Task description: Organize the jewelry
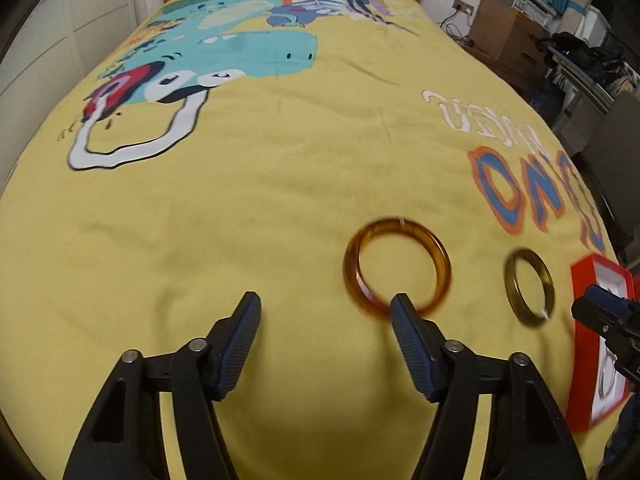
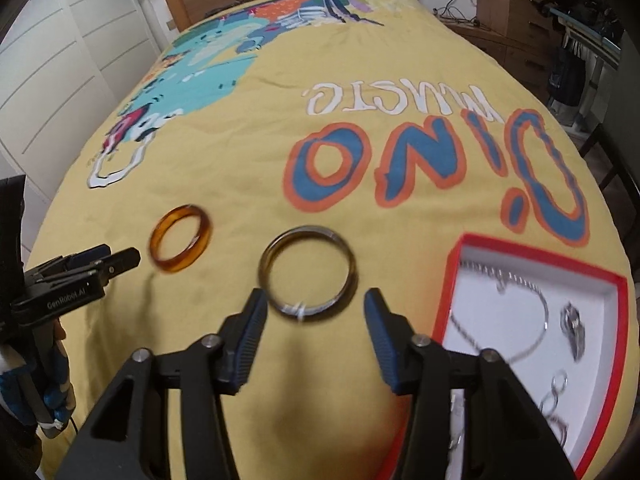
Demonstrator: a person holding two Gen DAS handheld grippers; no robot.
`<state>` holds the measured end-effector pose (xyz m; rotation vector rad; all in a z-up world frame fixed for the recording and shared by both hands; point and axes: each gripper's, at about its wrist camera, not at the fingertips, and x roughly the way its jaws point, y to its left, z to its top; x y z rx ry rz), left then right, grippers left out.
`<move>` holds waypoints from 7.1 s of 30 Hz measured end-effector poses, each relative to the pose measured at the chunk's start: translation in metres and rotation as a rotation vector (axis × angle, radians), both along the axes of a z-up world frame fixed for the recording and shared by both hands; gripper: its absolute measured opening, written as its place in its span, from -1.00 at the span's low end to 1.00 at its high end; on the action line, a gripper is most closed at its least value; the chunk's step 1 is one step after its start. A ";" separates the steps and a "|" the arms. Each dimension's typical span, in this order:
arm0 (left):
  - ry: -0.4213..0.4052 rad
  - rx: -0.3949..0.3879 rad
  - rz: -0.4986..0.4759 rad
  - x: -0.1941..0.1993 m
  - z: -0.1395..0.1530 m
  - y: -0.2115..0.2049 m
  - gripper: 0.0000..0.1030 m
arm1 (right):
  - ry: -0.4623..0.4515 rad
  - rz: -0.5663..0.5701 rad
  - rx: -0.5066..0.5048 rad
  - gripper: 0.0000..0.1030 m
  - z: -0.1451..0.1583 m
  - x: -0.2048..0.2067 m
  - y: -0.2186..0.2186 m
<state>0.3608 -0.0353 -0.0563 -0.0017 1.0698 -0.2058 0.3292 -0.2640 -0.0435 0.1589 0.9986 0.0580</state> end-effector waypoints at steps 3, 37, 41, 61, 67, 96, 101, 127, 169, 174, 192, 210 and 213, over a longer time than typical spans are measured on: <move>0.016 0.015 -0.010 0.019 -0.010 -0.009 0.16 | 0.033 -0.007 -0.010 -0.27 -0.013 0.021 -0.005; -0.010 -0.011 -0.005 -0.080 -0.005 0.012 -0.80 | -0.014 0.037 0.027 -0.85 0.005 -0.051 0.036; -0.028 -0.019 0.002 -0.113 0.010 0.024 -0.80 | -0.044 0.022 0.041 -0.85 0.021 -0.084 0.040; -0.139 -0.013 -0.069 -0.220 0.073 0.015 -0.80 | -0.135 -0.089 0.019 -0.85 0.056 -0.225 -0.003; -0.147 -0.022 -0.138 -0.236 0.085 -0.022 -0.80 | -0.146 -0.147 0.000 -0.85 0.057 -0.248 -0.041; -0.097 0.166 -0.471 -0.162 0.003 -0.284 -0.80 | -0.054 -0.075 -0.254 -0.84 -0.010 -0.129 -0.187; -0.064 0.167 -0.469 -0.159 -0.012 -0.286 -0.80 | -0.032 -0.012 -0.295 -0.85 -0.023 -0.116 -0.181; -0.083 0.101 -0.424 -0.178 0.014 -0.264 -0.38 | -0.017 -0.039 -0.310 -0.57 -0.007 -0.140 -0.171; -0.237 0.138 -0.172 -0.320 0.077 -0.081 0.63 | -0.098 -0.073 -0.104 0.20 0.032 -0.289 -0.007; -0.253 0.134 -0.158 -0.326 0.078 -0.073 0.63 | -0.102 -0.111 -0.113 0.20 0.028 -0.294 -0.007; -0.261 0.104 -0.153 -0.336 0.069 -0.054 0.64 | -0.093 -0.214 -0.151 0.20 0.008 -0.309 -0.013; -0.222 0.089 -0.145 -0.343 0.056 -0.044 0.78 | -0.160 -0.205 -0.156 0.20 0.010 -0.320 -0.007; -0.216 0.089 -0.145 -0.343 0.054 -0.045 0.80 | -0.166 -0.213 -0.151 0.20 0.009 -0.322 -0.008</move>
